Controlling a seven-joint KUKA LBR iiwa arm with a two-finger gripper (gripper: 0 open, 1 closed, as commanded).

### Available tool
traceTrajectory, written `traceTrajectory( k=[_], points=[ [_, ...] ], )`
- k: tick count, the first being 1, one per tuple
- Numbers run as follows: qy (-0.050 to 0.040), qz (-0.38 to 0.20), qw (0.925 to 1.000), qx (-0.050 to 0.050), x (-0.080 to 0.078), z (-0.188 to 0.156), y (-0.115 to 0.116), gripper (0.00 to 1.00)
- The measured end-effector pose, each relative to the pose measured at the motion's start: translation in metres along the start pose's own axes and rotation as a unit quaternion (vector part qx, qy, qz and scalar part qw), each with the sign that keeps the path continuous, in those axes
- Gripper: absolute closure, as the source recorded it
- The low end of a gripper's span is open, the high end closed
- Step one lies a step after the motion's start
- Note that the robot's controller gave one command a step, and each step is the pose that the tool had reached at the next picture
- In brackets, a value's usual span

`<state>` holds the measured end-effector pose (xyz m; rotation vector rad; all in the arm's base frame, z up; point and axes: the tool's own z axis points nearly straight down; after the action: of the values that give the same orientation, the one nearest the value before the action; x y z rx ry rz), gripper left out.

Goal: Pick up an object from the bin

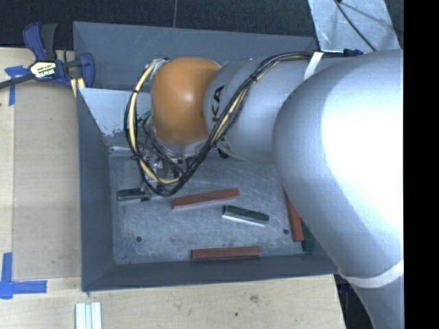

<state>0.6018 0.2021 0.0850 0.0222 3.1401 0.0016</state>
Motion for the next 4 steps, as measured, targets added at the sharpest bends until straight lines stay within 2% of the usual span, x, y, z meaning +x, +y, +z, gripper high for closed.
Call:
traceTrajectory(
  k=[1, 2, 3, 4],
  points=[
    [0.0000, 0.000, 1.0000, 0.000, 0.000, 0.000, 0.000, 0.00],
    [0.0004, 0.001, 1.0000, 0.000, 0.021, 0.012, 0.040, 0.00],
    [0.0001, 0.004, 1.0000, 0.000, 0.020, 0.010, 0.038, 1.00],
    [-0.0015, -0.009, 1.0000, 0.000, 0.014, -0.122, 0.026, 1.00]
  ],
)
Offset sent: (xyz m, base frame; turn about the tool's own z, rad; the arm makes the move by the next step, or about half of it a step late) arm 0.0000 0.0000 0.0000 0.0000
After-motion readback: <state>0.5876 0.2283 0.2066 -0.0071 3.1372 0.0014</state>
